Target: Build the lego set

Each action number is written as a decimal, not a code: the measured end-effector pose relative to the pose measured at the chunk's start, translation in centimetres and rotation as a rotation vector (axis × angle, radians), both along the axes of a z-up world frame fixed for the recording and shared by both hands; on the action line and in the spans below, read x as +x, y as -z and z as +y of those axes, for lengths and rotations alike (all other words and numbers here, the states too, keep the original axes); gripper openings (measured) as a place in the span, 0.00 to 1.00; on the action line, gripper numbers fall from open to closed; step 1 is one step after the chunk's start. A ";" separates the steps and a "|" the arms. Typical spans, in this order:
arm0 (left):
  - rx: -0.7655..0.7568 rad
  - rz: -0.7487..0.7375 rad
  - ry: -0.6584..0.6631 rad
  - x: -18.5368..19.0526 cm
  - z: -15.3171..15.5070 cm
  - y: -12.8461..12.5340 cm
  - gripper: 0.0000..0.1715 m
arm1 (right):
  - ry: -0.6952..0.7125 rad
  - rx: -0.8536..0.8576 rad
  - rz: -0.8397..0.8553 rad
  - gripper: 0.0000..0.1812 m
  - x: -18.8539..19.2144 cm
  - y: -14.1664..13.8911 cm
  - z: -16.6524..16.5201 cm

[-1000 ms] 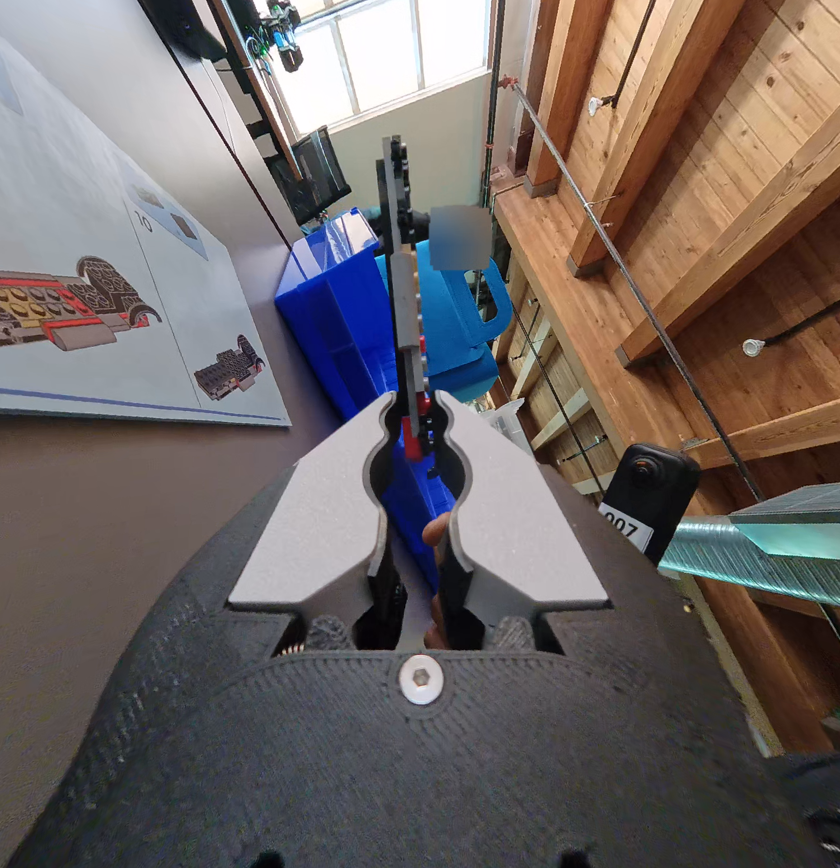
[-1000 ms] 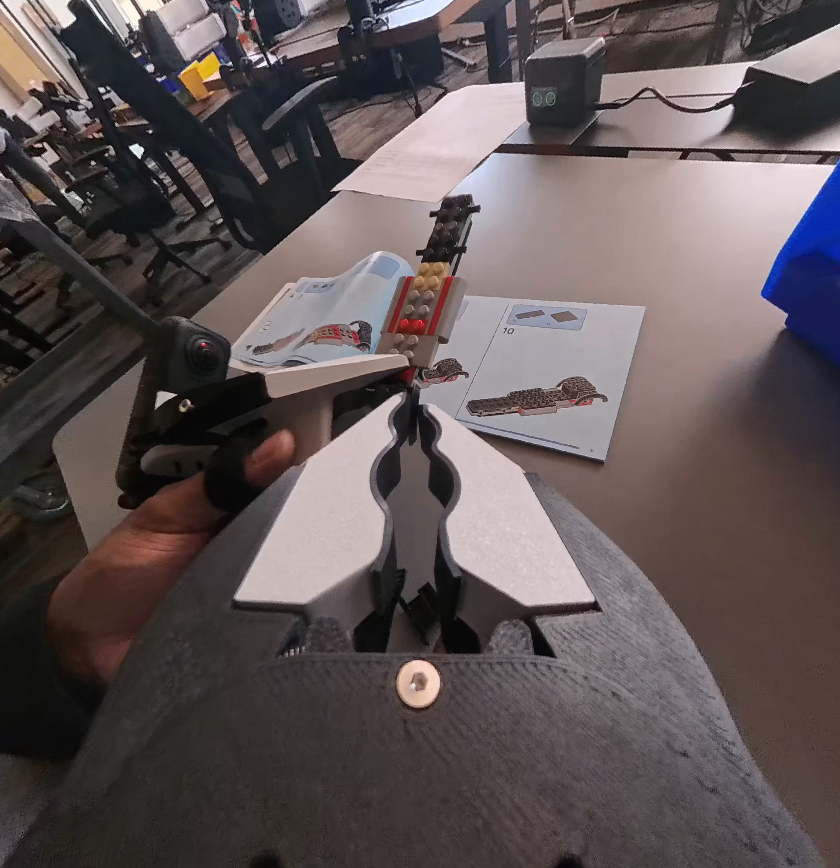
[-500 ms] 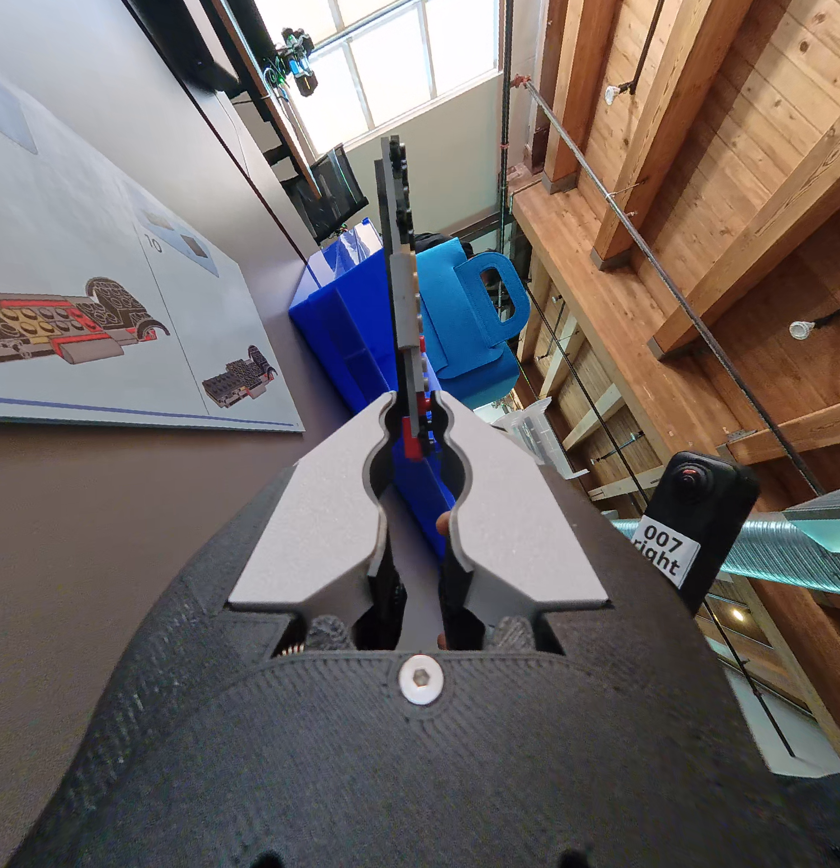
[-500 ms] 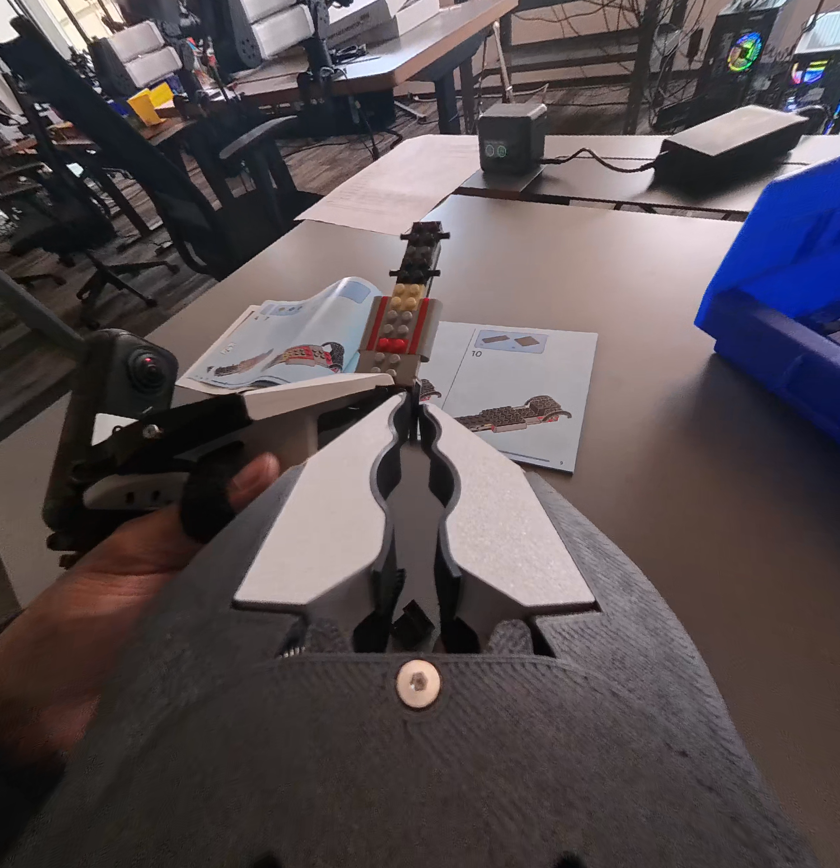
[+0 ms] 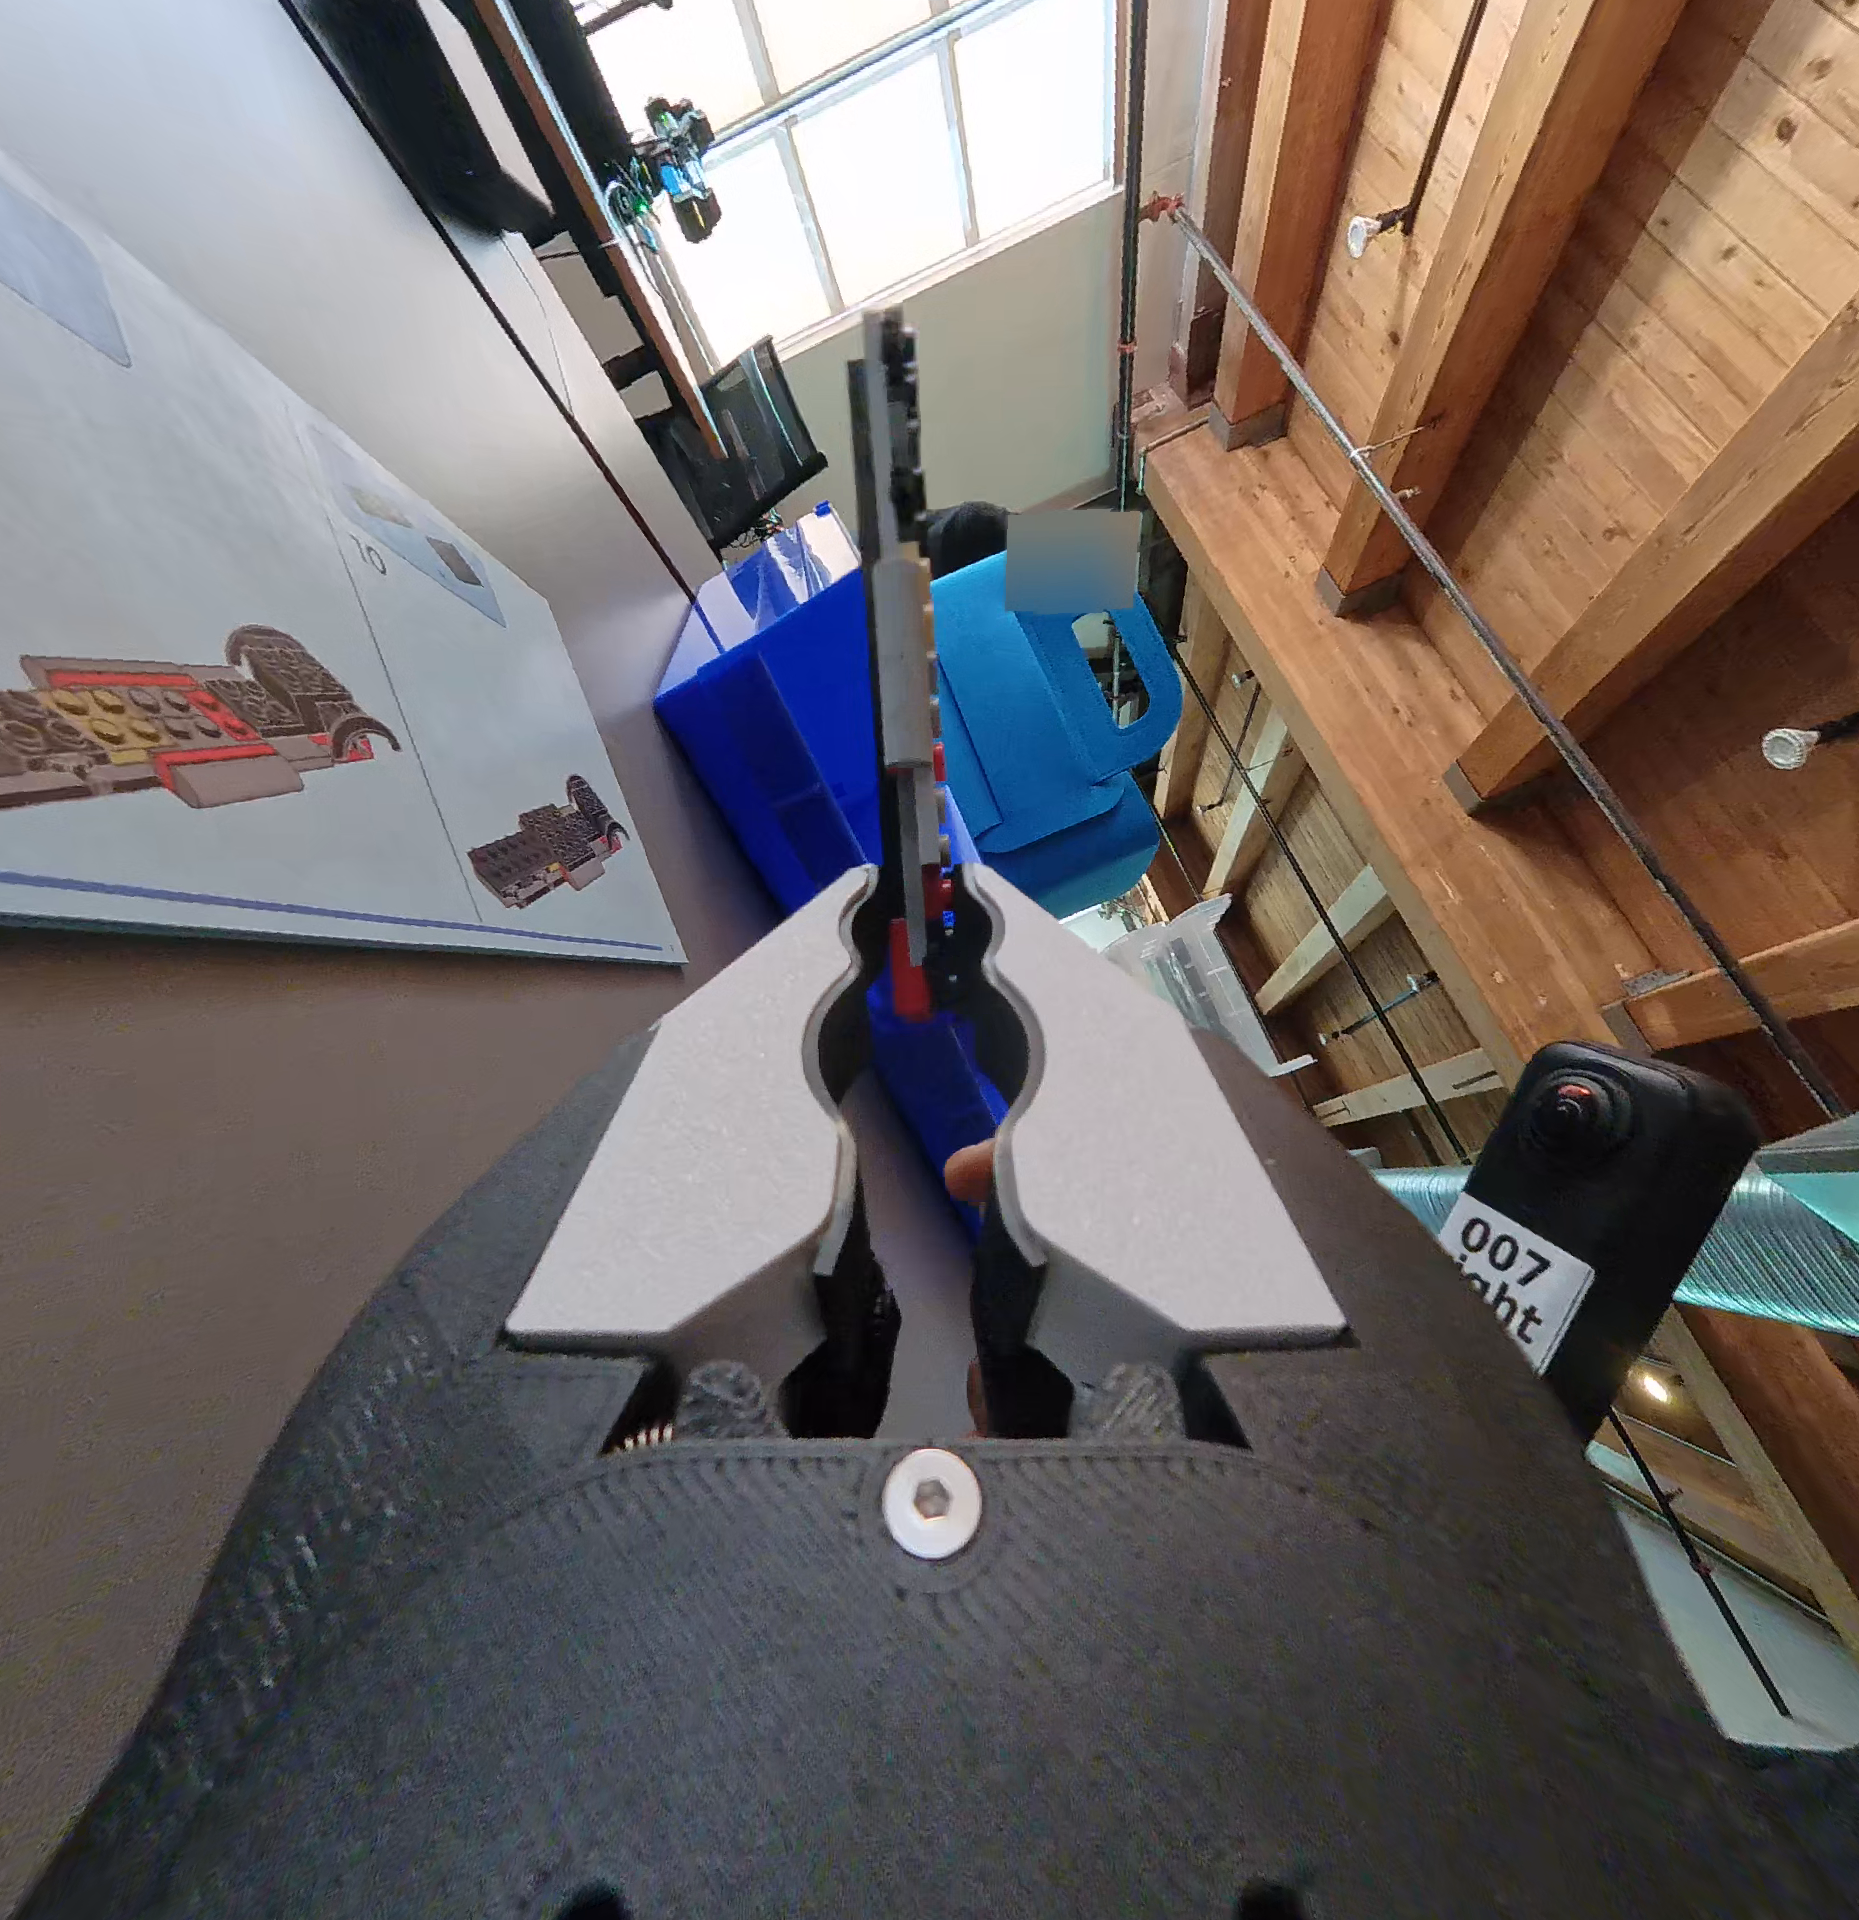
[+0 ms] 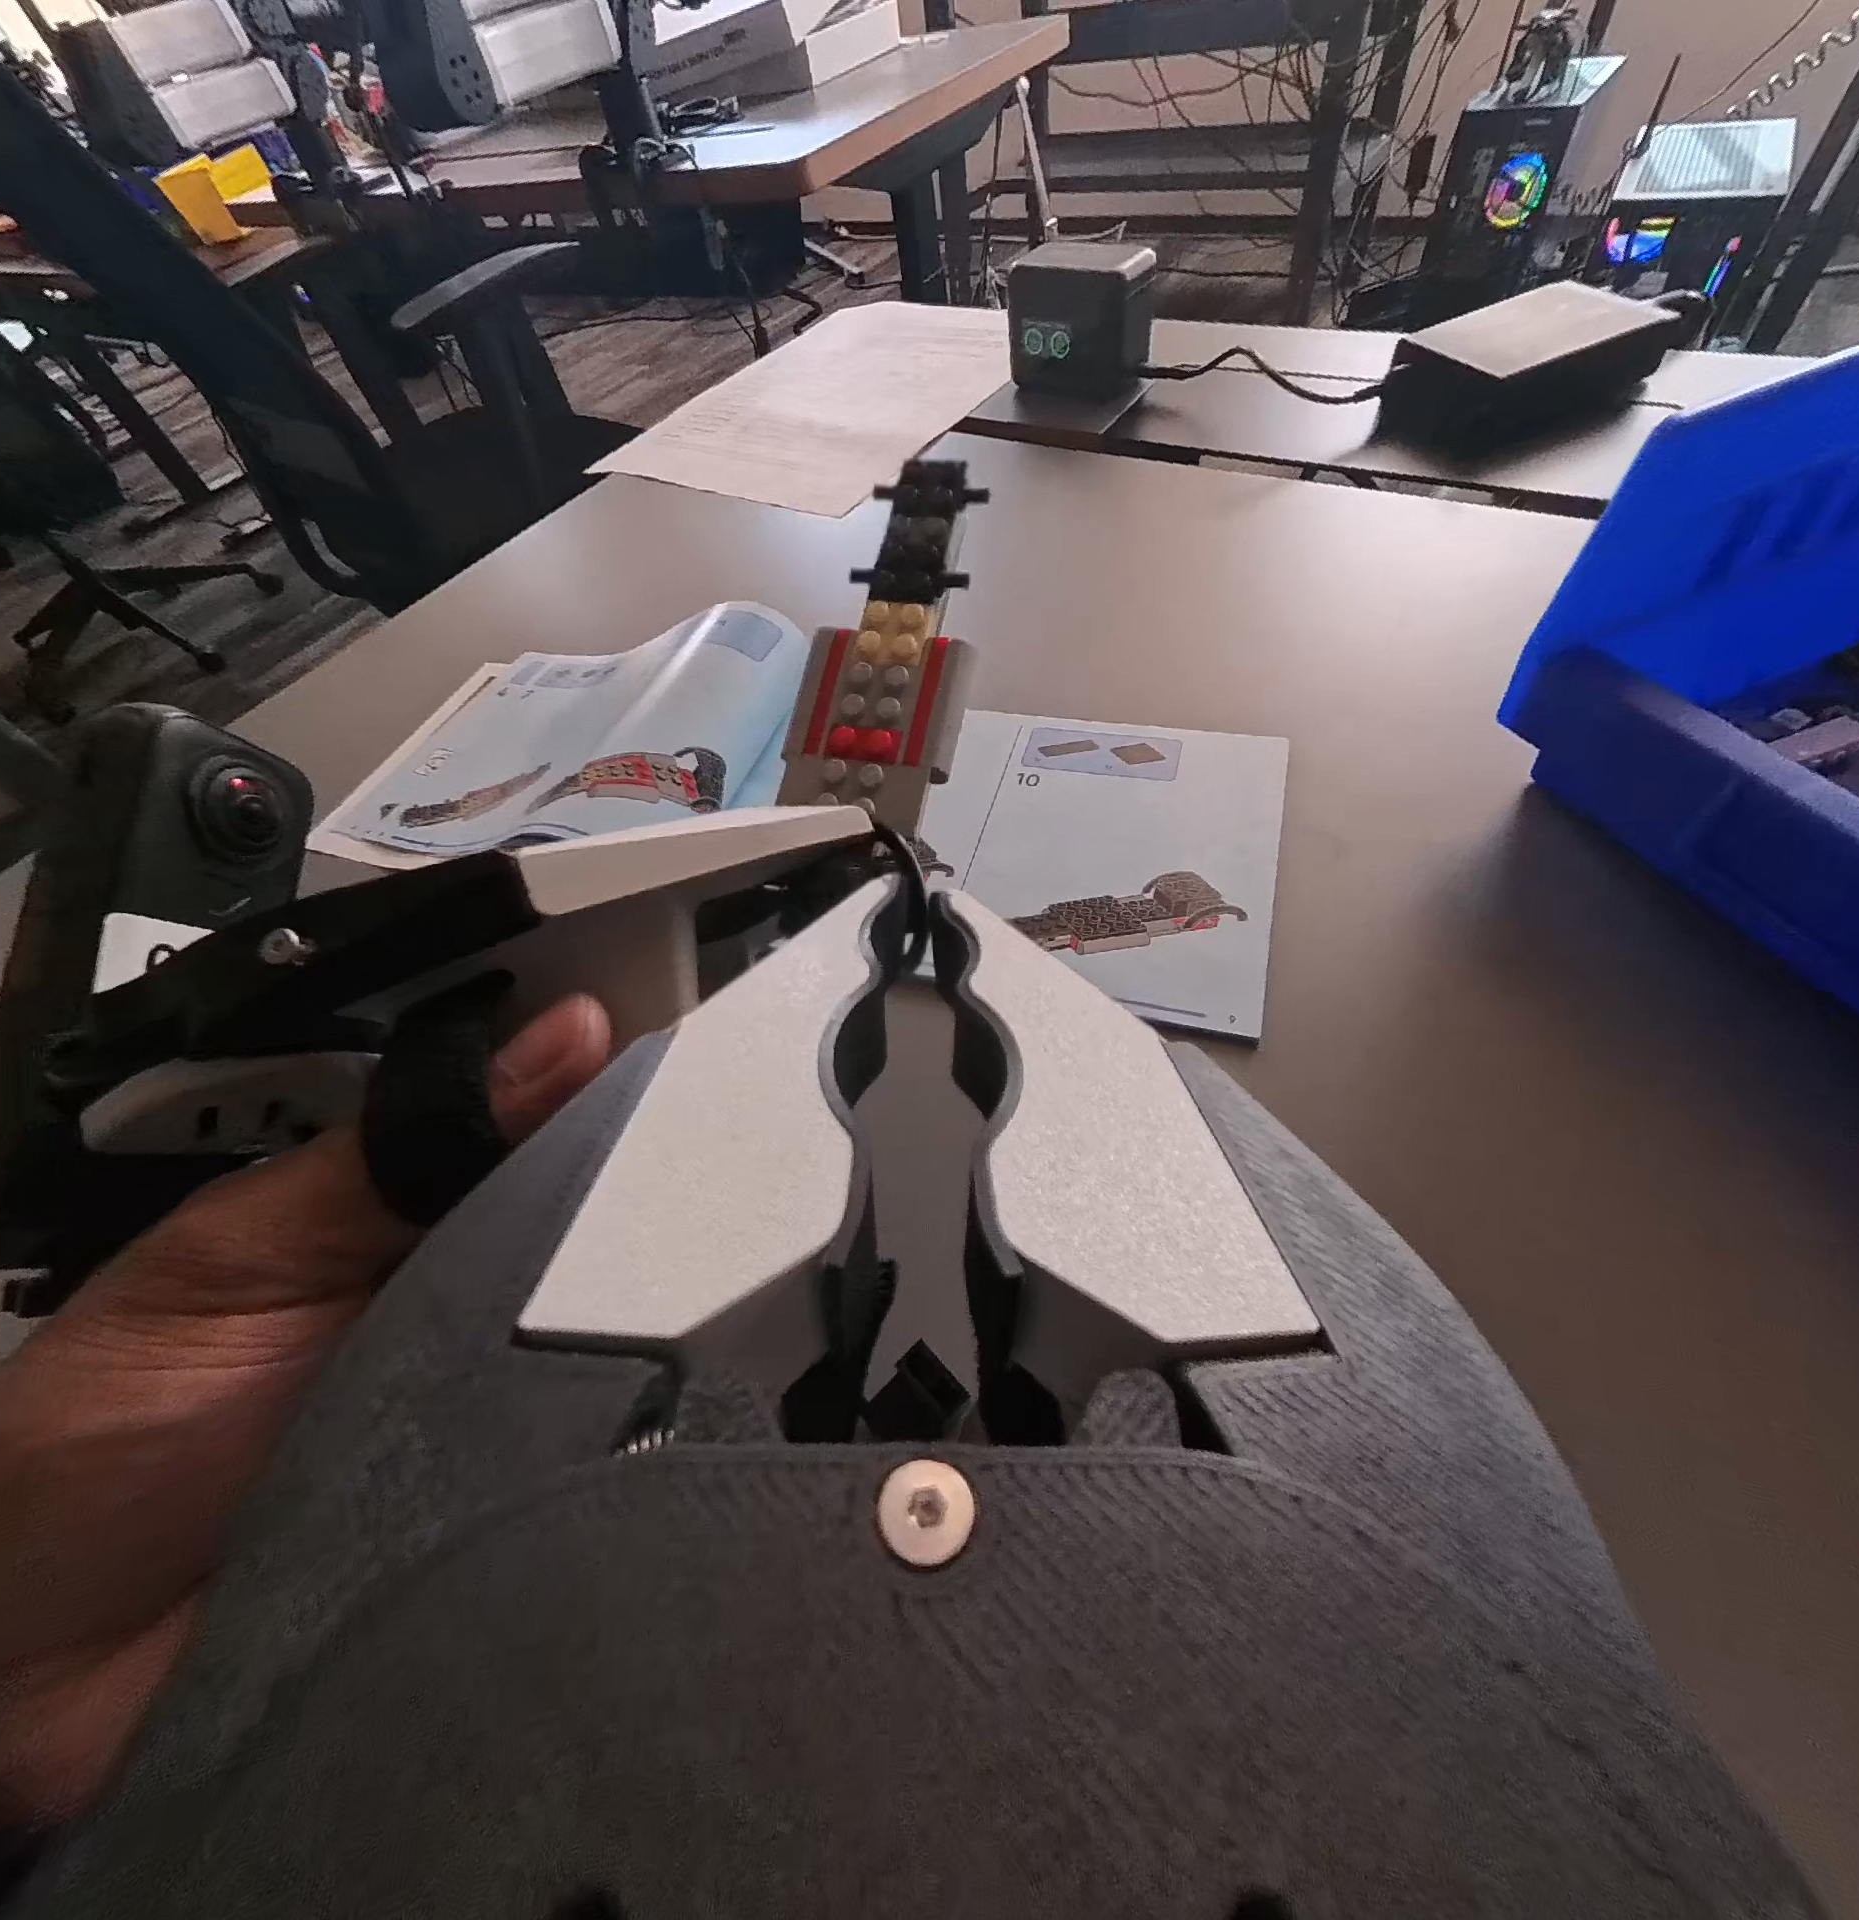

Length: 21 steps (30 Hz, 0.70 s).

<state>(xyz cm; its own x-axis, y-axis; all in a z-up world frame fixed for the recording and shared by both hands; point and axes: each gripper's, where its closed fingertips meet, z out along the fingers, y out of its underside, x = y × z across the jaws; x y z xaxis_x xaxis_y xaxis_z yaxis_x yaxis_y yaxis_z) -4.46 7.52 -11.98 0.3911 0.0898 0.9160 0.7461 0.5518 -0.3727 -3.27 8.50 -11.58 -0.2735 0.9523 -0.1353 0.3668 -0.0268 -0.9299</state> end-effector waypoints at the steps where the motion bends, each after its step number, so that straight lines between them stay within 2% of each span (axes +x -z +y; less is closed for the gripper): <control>1: -0.001 0.000 -0.003 0.0 0.0 0.0 0.06 | 0.003 -0.005 -0.001 0.03 0.0 0.1 0.0; 11: 0.003 -0.004 -0.008 -0.1 -0.1 0.0 0.06 | 0.018 -0.060 0.003 0.09 -0.1 0.0 0.1; 14: 0.018 -0.022 0.004 0.0 -0.1 0.1 0.06 | 0.003 -0.117 0.004 0.17 -0.1 -0.2 -0.1; 21: 0.097 -0.076 0.024 0.0 -0.2 0.1 0.06 | -0.073 -0.262 -0.038 0.14 0.0 -0.2 -0.9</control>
